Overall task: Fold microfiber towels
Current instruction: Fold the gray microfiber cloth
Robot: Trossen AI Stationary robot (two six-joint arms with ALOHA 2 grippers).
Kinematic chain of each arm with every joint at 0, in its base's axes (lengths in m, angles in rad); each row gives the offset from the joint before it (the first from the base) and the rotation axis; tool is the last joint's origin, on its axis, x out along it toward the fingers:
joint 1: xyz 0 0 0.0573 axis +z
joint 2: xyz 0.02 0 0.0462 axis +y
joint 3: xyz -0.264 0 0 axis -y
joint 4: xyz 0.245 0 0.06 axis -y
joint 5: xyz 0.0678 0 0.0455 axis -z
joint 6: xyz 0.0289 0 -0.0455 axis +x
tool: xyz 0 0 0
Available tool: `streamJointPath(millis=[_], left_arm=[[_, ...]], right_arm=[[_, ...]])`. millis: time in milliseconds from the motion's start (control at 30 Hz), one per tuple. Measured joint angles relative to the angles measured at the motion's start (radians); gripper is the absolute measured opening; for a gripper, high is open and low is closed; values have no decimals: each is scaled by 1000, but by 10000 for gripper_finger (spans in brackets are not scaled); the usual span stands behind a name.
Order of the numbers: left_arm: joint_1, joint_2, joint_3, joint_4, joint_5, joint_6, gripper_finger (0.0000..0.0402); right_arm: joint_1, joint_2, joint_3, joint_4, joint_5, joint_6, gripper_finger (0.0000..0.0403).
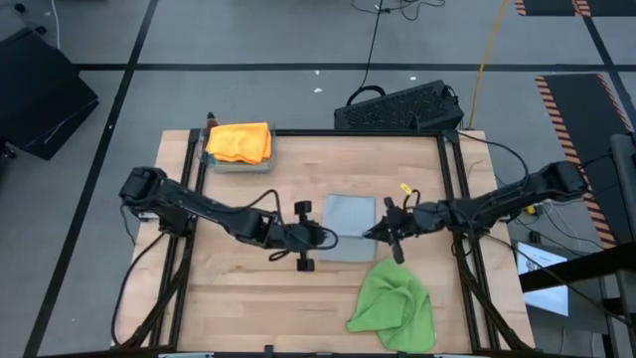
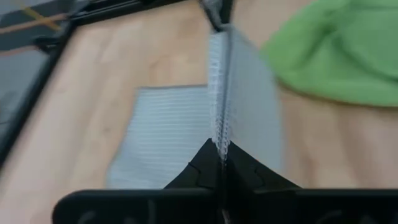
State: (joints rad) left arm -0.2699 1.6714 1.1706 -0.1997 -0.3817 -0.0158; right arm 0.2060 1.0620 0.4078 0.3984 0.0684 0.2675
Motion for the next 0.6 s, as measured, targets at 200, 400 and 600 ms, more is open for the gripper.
streamJointPath(millis=[200, 400, 600], left_arm=[[72, 60, 0, 47, -52, 28, 8], [157, 123, 0, 82, -52, 73, 16], [229, 155, 0, 104, -4, 84, 6]], right_arm=[[-5, 3, -103, 98, 188, -23, 2], [-80, 5, -179, 180, 242, -72, 2], [-188, 50, -196, 187, 194, -103, 2]])
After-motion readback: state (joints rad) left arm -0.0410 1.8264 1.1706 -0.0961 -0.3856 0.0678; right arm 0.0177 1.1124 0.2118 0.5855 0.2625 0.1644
